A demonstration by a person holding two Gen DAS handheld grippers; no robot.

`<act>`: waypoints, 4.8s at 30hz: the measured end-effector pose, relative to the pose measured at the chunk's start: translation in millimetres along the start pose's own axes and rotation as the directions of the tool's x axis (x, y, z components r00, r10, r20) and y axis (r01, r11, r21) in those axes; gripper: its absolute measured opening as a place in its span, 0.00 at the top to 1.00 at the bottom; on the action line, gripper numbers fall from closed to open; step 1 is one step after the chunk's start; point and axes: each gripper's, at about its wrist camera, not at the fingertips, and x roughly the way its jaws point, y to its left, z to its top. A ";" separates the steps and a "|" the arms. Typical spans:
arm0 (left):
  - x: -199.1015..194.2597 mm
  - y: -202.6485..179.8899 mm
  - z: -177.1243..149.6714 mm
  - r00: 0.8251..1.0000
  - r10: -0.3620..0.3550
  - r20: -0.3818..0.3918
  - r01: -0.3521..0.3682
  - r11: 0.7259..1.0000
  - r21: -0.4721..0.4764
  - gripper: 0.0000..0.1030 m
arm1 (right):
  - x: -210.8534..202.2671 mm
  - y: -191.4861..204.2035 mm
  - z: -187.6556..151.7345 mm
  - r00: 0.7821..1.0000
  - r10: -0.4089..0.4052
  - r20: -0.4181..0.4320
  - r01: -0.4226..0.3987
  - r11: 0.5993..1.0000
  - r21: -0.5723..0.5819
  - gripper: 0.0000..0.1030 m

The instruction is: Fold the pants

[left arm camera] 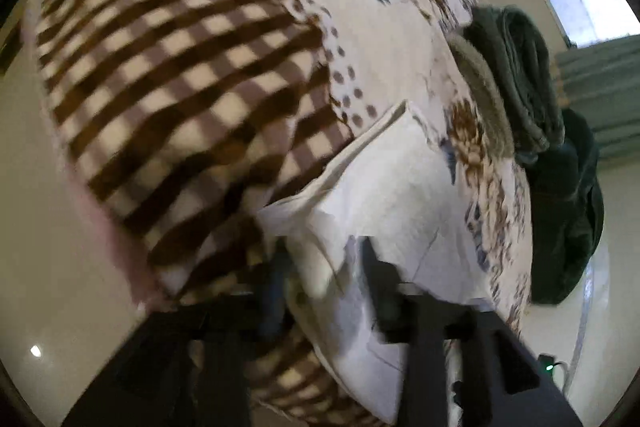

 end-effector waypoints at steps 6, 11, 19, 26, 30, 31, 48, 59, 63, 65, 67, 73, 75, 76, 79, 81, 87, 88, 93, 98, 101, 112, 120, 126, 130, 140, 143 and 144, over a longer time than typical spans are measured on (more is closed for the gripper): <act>33.7 17.0 -7.2 0.999 0.028 -0.045 -0.031 0.997 -0.069 0.26 | 3.7 -18.1 -4.1 1.000 0.001 -0.003 -0.001 0.996 0.086 0.32; 31.6 -8.7 -2.6 0.996 0.069 0.049 -0.070 0.997 0.022 0.63 | -2.7 -13.8 -7.3 0.999 -0.031 0.016 0.030 0.998 0.050 0.32; 7.5 -21.5 -14.2 0.994 0.028 0.110 -0.032 0.999 0.038 0.68 | -0.3 -10.6 5.1 1.000 -0.017 0.003 0.017 0.997 0.073 0.32; 1.1 -28.7 -19.7 0.992 0.056 0.113 -0.063 0.996 0.063 0.68 | 0.4 -7.1 -6.6 0.999 -0.032 0.000 0.032 0.998 0.053 0.32; 1.9 -29.5 -21.5 0.993 0.057 0.100 -0.063 0.997 0.050 0.68 | 3.6 -5.4 -1.5 1.000 -0.027 -0.002 0.027 0.998 0.062 0.32; 3.9 -26.2 -23.5 0.995 0.052 0.089 -0.056 0.998 0.038 0.67 | 4.5 -6.3 1.7 1.000 -0.029 -0.002 0.029 0.998 0.062 0.32; 24.8 -19.2 -20.3 0.994 -0.057 0.091 0.059 0.998 -0.023 0.66 | 19.4 -7.0 32.6 0.999 -0.033 -0.002 0.033 0.998 0.050 0.32; -3.2 -34.5 -33.3 0.994 0.007 0.106 -0.007 1.000 -0.003 0.66 | 22.0 -11.0 31.8 1.000 -0.019 -0.001 0.019 0.998 0.059 0.32; -1.4 -29.5 -48.5 0.997 0.006 0.076 -0.004 1.000 -0.024 0.66 | 22.8 -14.2 30.0 1.000 -0.015 -0.004 0.015 0.998 0.055 0.32; 11.8 -26.0 -53.6 0.998 0.018 0.053 -0.017 1.000 -0.022 0.66 | 23.7 -15.2 29.8 1.000 -0.014 -0.005 0.014 0.998 0.058 0.32; 25.4 -22.5 -50.8 0.999 0.036 0.036 -0.035 0.999 -0.034 0.66 | 25.7 -15.7 29.7 1.000 -0.012 -0.006 0.012 0.998 0.063 0.32; 18.4 -25.9 -39.9 0.996 0.050 0.075 -0.044 0.996 -0.079 0.65 | 25.9 -18.2 29.1 1.000 -0.008 0.000 0.008 0.998 0.064 0.32; 18.6 -20.1 -34.4 0.992 0.063 0.107 -0.055 0.996 -0.075 0.65 | 25.6 -19.6 29.2 1.000 -0.007 -0.004 0.007 0.997 0.070 0.32; 20.7 -13.0 -27.6 0.990 0.071 0.121 -0.059 0.993 -0.102 0.65 | 25.2 -19.9 29.4 1.000 -0.004 -0.005 0.005 0.997 0.073 0.32; 24.2 -7.1 -10.7 0.989 0.064 0.137 -0.045 0.990 -0.133 0.66 | 23.1 -20.8 29.8 1.000 0.006 -0.005 -0.006 0.997 0.081 0.32; 19.0 -16.2 -5.5 0.982 0.079 0.169 -0.065 0.994 -0.089 0.66 | 22.0 -21.9 30.3 1.000 0.006 -0.001 -0.005 0.997 0.080 0.32; 15.4 -31.7 -6.4 0.983 0.009 0.183 -0.008 1.000 -0.003 0.66 | 25.8 -23.1 24.6 1.000 0.006 -0.005 -0.005 0.997 0.083 0.32; 19.3 -29.0 -5.6 0.985 0.019 0.173 -0.020 1.000 0.002 0.66 | 26.4 -22.8 23.8 1.000 0.006 -0.005 -0.005 0.996 0.084 0.32; 49.6 5.0 7.8 0.995 0.002 0.101 0.006 0.997 -0.078 0.61 | 25.5 -23.6 23.9 1.000 0.018 -0.010 -0.017 0.996 0.085 0.32; 44.5 -6.8 7.9 0.990 -0.049 0.134 0.049 0.999 0.001 0.82 | 24.7 -27.2 23.7 0.999 0.035 -0.010 -0.035 0.996 0.077 0.32; 22.7 -27.2 0.5 0.980 -0.074 0.187 0.063 0.996 0.063 0.84 | 23.8 -31.9 19.5 0.999 0.049 0.002 -0.049 0.994 0.096 0.32; -69.2 -172.2 -64.9 0.936 -0.302 0.179 0.222 0.905 0.363 0.86 | -14.0 -78.9 1.5 0.982 0.158 0.103 -0.172 0.974 0.149 0.32; -31.7 -312.3 -190.3 0.889 -0.434 -0.146 0.449 0.761 0.468 0.93 | -70.6 -206.7 -20.0 0.967 0.144 0.208 -0.200 0.939 0.280 0.32; 58.0 -373.9 -291.0 0.882 -0.162 -0.442 0.412 0.719 0.559 0.88 | -71.4 -311.7 -35.3 0.968 0.110 0.227 -0.192 0.905 0.379 0.32; 66.1 -368.2 -275.6 0.941 -0.016 -0.338 0.251 0.705 0.664 0.42 | -77.4 -328.3 -30.4 0.943 0.196 0.270 -0.283 0.899 0.334 0.32; 90.1 -273.3 -172.0 0.944 0.322 -0.072 -0.204 0.739 0.642 0.28 | -19.7 -251.0 37.2 0.885 0.411 0.219 -0.459 0.849 0.261 0.32; 90.9 -263.0 -158.5 0.935 0.353 -0.040 -0.248 0.729 0.638 0.28 | -5.6 -226.7 45.3 0.907 0.379 0.185 -0.416 0.877 0.240 0.37; 93.1 -262.5 -157.8 0.934 0.354 -0.039 -0.250 0.729 0.637 0.28 | -9.8 -213.9 43.7 0.928 0.313 0.203 -0.353 0.913 0.206 0.58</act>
